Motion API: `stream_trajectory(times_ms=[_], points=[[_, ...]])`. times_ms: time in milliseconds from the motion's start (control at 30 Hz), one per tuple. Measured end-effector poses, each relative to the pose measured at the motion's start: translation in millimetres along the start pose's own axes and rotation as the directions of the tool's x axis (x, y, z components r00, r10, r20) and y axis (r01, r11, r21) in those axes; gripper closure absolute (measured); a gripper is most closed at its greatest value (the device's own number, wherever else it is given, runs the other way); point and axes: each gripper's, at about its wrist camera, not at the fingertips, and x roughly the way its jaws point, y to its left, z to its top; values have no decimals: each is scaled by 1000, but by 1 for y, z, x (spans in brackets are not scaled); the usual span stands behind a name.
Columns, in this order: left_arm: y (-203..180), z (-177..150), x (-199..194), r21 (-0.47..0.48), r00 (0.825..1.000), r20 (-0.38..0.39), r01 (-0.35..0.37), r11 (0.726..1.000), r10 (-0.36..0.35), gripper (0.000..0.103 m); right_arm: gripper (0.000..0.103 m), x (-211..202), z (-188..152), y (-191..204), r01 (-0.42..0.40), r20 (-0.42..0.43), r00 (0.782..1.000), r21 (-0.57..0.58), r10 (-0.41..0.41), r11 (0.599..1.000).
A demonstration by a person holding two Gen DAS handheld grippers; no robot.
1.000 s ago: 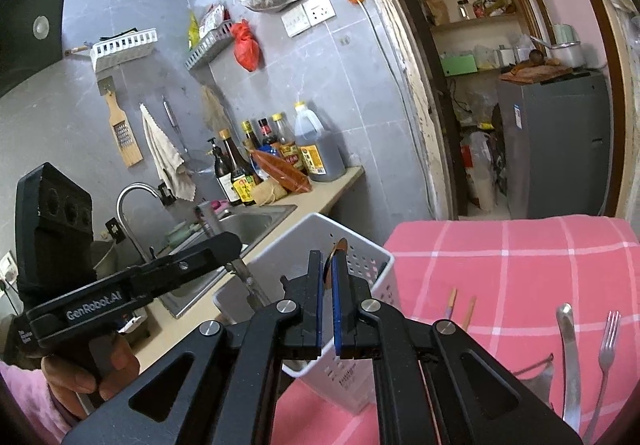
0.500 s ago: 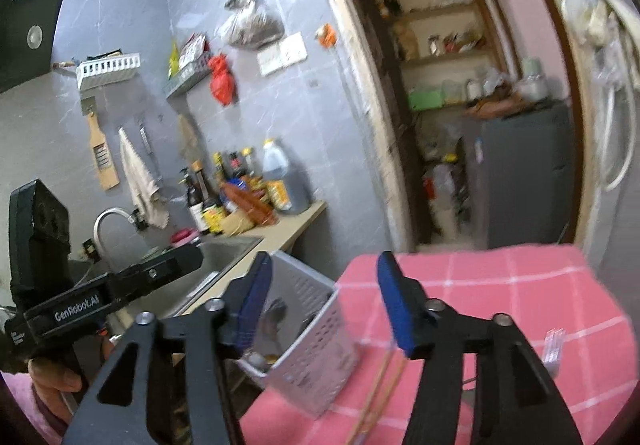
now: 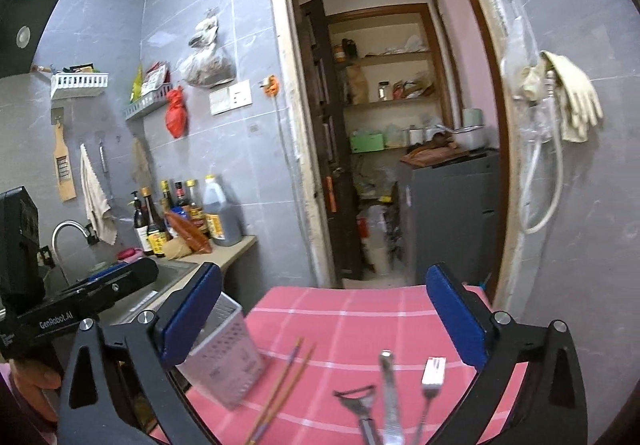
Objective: Organize utensils
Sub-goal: 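Open both tools over the caddy and move them back over the table, then grasp the steel fork with the right tool while the left grasps the steel knife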
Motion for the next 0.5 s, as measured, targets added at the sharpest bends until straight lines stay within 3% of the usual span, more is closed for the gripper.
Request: stream_trajectory(times_ms=[300,500], points=[[-40,-17,-1,49,1000,-16,11,999,-10,0,1,-31,-6,-45,118,7,993,-13,-118,993],[-62,-38,8,42,996,-82,41,998,-37,0,1,-34,-22,-74,152,-36,988,-3,-152,988]])
